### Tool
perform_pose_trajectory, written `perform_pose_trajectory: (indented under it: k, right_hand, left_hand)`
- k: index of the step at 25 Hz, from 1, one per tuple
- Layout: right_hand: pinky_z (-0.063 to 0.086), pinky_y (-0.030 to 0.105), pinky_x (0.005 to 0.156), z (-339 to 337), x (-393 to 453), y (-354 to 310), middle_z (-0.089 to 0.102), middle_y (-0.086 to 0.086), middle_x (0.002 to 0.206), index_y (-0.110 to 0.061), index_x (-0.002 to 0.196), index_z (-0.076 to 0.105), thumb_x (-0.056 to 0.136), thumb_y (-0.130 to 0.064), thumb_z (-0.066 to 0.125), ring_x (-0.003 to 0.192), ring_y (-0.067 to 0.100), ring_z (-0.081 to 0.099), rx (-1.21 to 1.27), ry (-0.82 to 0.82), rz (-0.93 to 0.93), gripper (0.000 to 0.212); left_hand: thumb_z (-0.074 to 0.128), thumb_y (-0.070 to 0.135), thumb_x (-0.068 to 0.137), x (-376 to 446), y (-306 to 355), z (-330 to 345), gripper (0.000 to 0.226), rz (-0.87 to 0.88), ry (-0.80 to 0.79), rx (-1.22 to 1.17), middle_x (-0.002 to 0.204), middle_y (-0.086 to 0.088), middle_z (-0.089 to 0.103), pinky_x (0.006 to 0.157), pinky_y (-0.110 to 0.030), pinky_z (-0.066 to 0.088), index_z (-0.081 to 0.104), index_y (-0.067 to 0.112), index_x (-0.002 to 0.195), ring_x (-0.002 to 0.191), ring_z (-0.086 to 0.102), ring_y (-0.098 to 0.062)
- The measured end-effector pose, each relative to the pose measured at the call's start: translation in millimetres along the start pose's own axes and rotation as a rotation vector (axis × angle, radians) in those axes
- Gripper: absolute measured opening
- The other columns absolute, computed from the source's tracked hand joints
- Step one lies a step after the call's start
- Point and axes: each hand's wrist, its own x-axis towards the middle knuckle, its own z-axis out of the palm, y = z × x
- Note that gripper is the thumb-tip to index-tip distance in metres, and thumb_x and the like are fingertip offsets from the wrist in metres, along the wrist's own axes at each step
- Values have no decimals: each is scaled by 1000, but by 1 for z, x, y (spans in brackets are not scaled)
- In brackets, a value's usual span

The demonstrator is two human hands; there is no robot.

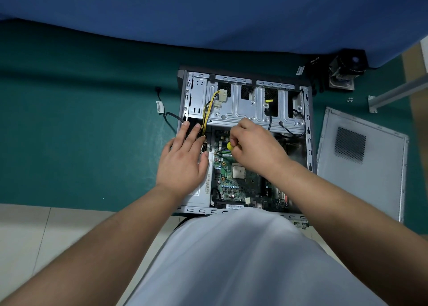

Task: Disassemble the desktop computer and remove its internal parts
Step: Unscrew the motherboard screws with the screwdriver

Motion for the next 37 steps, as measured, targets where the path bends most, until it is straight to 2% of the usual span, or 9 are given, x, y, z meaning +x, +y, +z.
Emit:
perform_pose_trajectory:
  k: [10, 13, 16, 18, 20, 23, 25, 31, 37]
  right_hand:
    - [44, 32, 73, -20, -24, 18, 52, -4, 99, -22, 87, 61, 87, -16, 62, 86, 18, 54, 149, 76, 85, 7]
    - [41, 27, 69, -35, -37, 31, 53, -9, 97, -27, 83, 61, 85, -17, 65, 83, 7, 53, 239, 138, 148, 11]
    - [35, 16, 65, -49, -55, 44, 57, -16, 95, -32, 78, 62, 82, -21, 69, 82, -5, 51, 349, 239, 252, 14]
    - [36, 16, 63, -56, -69, 52, 61, -15, 90, -32, 77, 64, 80, -22, 71, 77, -5, 54, 429, 316, 316, 13]
    - [39, 14, 55, -59, -82, 60, 67, -14, 84, -32, 78, 66, 77, -23, 69, 62, 0, 55, 561, 358, 400, 9]
    - [50, 20, 61, -61, -96, 67, 71, -14, 79, -29, 80, 69, 73, -24, 66, 59, 4, 61, 767, 391, 506, 8]
    - [59, 37, 76, -61, -102, 70, 73, -11, 83, -27, 80, 70, 70, -28, 66, 69, 6, 67, 811, 395, 535, 12]
    - [59, 55, 89, -53, -108, 75, 74, -5, 89, -26, 78, 71, 67, -29, 67, 77, 17, 71, 935, 393, 567, 13]
    - [61, 33, 72, -47, -110, 82, 74, 5, 98, -24, 91, 70, 80, -9, 73, 75, 19, 75, 1071, 468, 560, 19]
  left_hand:
    - [34, 42, 105, -2, -1, -3, 49, 20, 14, -7, 165, 5, 34, 125, -48, 16, 55, 23, 145, 158, 9, -16]
    - [42, 36, 105, -3, 3, -11, 45, 37, 2, -12, 166, 6, 32, 124, -48, 13, 49, 25, 149, 158, 9, -18]
    - [54, 22, 103, 6, 22, -20, 46, 5, -59, -405, 155, 3, 48, 120, -39, 33, 49, 21, 149, 146, 38, -17]
    - [58, 19, 103, 17, 45, -24, 40, -205, -103, -776, 136, 8, 61, 104, -24, 47, 54, 23, 143, 121, 58, -6]
    - [59, 18, 103, 25, 72, -28, 33, -513, -159, -1091, 122, 12, 64, 85, -15, 52, 58, 22, 136, 107, 62, 0]
    - [53, 11, 105, 36, 95, -28, 23, -967, -208, -1615, 115, -5, 66, 91, -28, 57, 58, 10, 128, 104, 68, -16]
    - [49, 9, 106, 41, 101, -29, 20, -1076, -229, -1886, 120, -18, 66, 96, -36, 59, 56, 2, 123, 108, 71, -27]
    - [50, 10, 106, 50, 105, -32, 18, -1039, -282, -2033, 109, -26, 74, 85, -34, 63, 61, -2, 114, 100, 76, -28]
    - [58, 2, 102, 54, 106, -27, 24, -1056, -270, -1928, 107, -21, 76, 76, -25, 63, 63, -5, 125, 92, 76, -20]
